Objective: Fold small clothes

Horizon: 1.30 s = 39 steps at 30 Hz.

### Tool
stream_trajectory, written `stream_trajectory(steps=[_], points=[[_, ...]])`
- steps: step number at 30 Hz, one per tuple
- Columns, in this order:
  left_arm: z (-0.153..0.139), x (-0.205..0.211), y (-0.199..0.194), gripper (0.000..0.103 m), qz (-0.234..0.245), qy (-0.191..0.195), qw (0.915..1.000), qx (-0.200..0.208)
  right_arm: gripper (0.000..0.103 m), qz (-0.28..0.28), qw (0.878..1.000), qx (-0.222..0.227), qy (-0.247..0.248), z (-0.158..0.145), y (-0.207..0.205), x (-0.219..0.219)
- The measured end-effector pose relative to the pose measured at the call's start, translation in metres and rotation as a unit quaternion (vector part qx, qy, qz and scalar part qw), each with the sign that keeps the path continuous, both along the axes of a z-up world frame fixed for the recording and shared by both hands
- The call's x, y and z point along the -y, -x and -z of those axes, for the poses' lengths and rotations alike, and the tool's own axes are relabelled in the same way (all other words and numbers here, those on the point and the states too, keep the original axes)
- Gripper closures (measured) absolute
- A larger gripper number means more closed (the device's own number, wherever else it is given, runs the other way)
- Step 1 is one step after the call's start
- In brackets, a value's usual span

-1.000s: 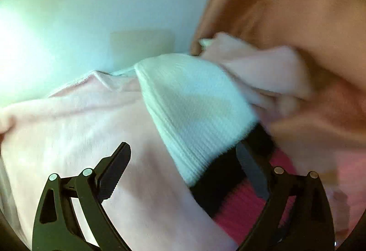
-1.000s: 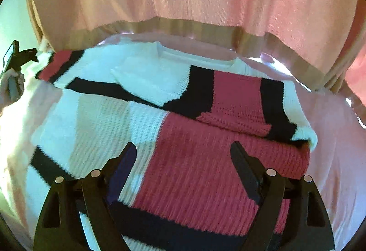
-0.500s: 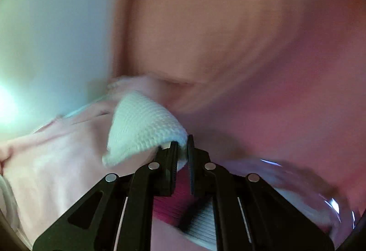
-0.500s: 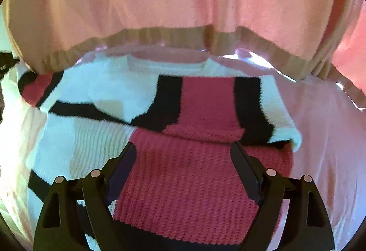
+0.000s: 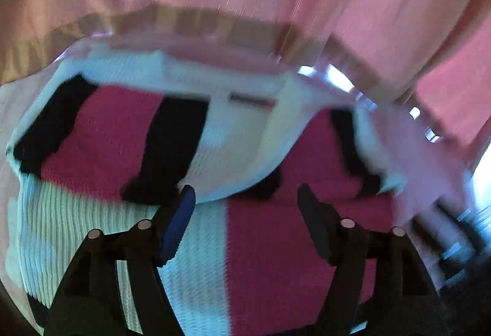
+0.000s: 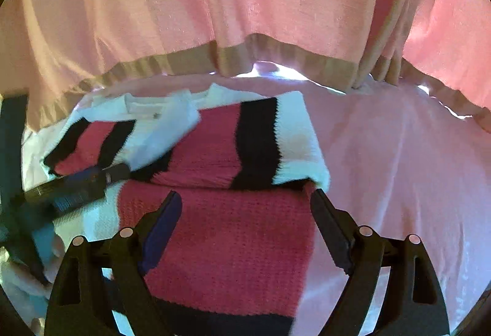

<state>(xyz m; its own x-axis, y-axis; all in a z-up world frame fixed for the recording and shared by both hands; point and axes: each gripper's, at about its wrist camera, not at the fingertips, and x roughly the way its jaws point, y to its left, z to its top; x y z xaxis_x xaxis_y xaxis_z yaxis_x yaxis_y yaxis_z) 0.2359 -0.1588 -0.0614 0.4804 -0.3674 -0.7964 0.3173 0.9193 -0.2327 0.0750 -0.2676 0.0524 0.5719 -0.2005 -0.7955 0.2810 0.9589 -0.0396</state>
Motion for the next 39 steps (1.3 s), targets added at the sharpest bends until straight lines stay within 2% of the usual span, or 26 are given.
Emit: stream_trajectory(steps=[2, 4, 5, 7, 9, 14, 17, 19, 21, 22, 23, 24, 25, 27, 28, 30, 31, 32, 33, 35, 36, 37, 38, 39], points=[[0.0, -0.021, -0.001, 0.037, -0.018, -0.009, 0.9997, 0.01, 0.019, -0.01, 1.0, -0.004, -0.008, 0.002, 0.0, 0.003], [-0.015, -0.048, -0.004, 0.034, -0.041, 0.026, 0.9987, 0.015, 0.019, -0.021, 1.0, -0.001, -0.018, 0.003, -0.004, 0.002], [-0.033, -0.08, 0.002, 0.026, -0.065, 0.043, 0.9965, 0.031, 0.019, -0.026, 0.999, 0.001, -0.022, 0.004, -0.006, 0.0], [-0.052, -0.109, 0.006, 0.015, -0.106, 0.06, 0.9907, 0.06, 0.019, -0.043, 0.999, 0.003, -0.031, 0.005, -0.018, -0.008], [-0.057, -0.13, -0.003, 0.014, -0.138, 0.061, 0.9864, 0.065, 0.019, -0.056, 0.998, -0.001, -0.041, 0.009, -0.033, -0.016], [-0.027, -0.179, -0.029, 0.015, -0.206, 0.088, 0.9747, -0.001, 0.019, -0.028, 0.996, -0.015, -0.078, 0.029, -0.07, -0.006], [-0.001, -0.22, -0.04, 0.015, -0.25, 0.138, 0.9573, -0.046, 0.019, 0.004, 0.994, -0.026, -0.108, 0.05, -0.087, 0.007], [0.008, -0.235, -0.041, 0.016, -0.264, 0.167, 0.9484, -0.056, 0.02, 0.0, 0.988, -0.036, -0.15, 0.066, -0.099, 0.009], [0.016, -0.247, -0.049, 0.023, -0.274, 0.194, 0.9394, -0.068, 0.045, -0.008, 0.987, -0.042, -0.155, 0.079, -0.107, 0.002], [0.021, -0.249, -0.054, 0.039, -0.274, 0.204, 0.937, -0.073, 0.081, -0.017, 0.986, -0.047, -0.157, 0.084, -0.111, -0.002], [0.024, -0.25, -0.059, 0.057, -0.277, 0.21, 0.9342, -0.08, 0.093, -0.027, 0.984, -0.044, -0.17, 0.084, -0.115, -0.006], [0.022, -0.251, -0.06, 0.066, -0.278, 0.217, 0.9326, -0.077, 0.094, -0.028, 0.984, -0.031, -0.172, 0.078, -0.116, -0.008], [0.02, -0.25, -0.062, 0.079, -0.279, 0.221, 0.9317, -0.072, 0.095, -0.033, 0.986, -0.012, -0.164, 0.065, -0.116, -0.009], [0.005, -0.246, -0.065, 0.091, -0.267, 0.234, 0.9336, -0.048, 0.095, -0.058, 0.987, 0.053, -0.139, 0.018, -0.111, -0.016], [-0.006, -0.241, -0.066, 0.095, -0.257, 0.238, 0.9364, -0.025, 0.095, -0.065, 0.986, 0.082, -0.129, -0.004, -0.107, -0.017], [-0.02, -0.235, -0.064, 0.095, -0.259, 0.225, 0.9391, 0.012, 0.095, -0.073, 0.983, 0.13, -0.103, -0.038, -0.099, -0.016], [-0.021, -0.233, -0.063, 0.095, -0.264, 0.215, 0.94, 0.024, 0.095, -0.07, 0.984, 0.139, -0.082, -0.042, -0.097, -0.012], [-0.019, -0.23, -0.061, 0.095, -0.269, 0.199, 0.9419, 0.031, 0.095, -0.067, 0.986, 0.132, -0.073, -0.036, -0.099, -0.008], [-0.011, -0.224, -0.064, 0.095, -0.262, 0.178, 0.9481, 0.028, 0.095, -0.059, 0.991, 0.097, -0.065, -0.014, -0.107, 0.0], [0.013, -0.213, -0.068, 0.095, -0.256, 0.134, 0.9574, 0.002, 0.095, -0.04, 0.996, 0.01, -0.078, 0.044, -0.119, 0.015], [0.02, -0.213, -0.068, 0.095, -0.259, 0.131, 0.9568, -0.01, 0.095, -0.028, 0.996, -0.03, -0.08, 0.074, -0.12, 0.02], [0.024, -0.213, -0.067, 0.095, -0.265, 0.13, 0.9552, -0.017, 0.095, -0.025, 0.996, -0.034, -0.08, 0.083, -0.119, 0.02], [0.024, -0.213, -0.067, 0.095, -0.27, 0.133, 0.9534, -0.016, 0.095, -0.025, 0.996, -0.026, -0.078, 0.078, -0.117, 0.019], [0.019, -0.212, -0.066, 0.095, -0.276, 0.133, 0.9519, -0.004, 0.095, -0.028, 0.996, -0.004, -0.084, 0.06, -0.118, 0.015]])
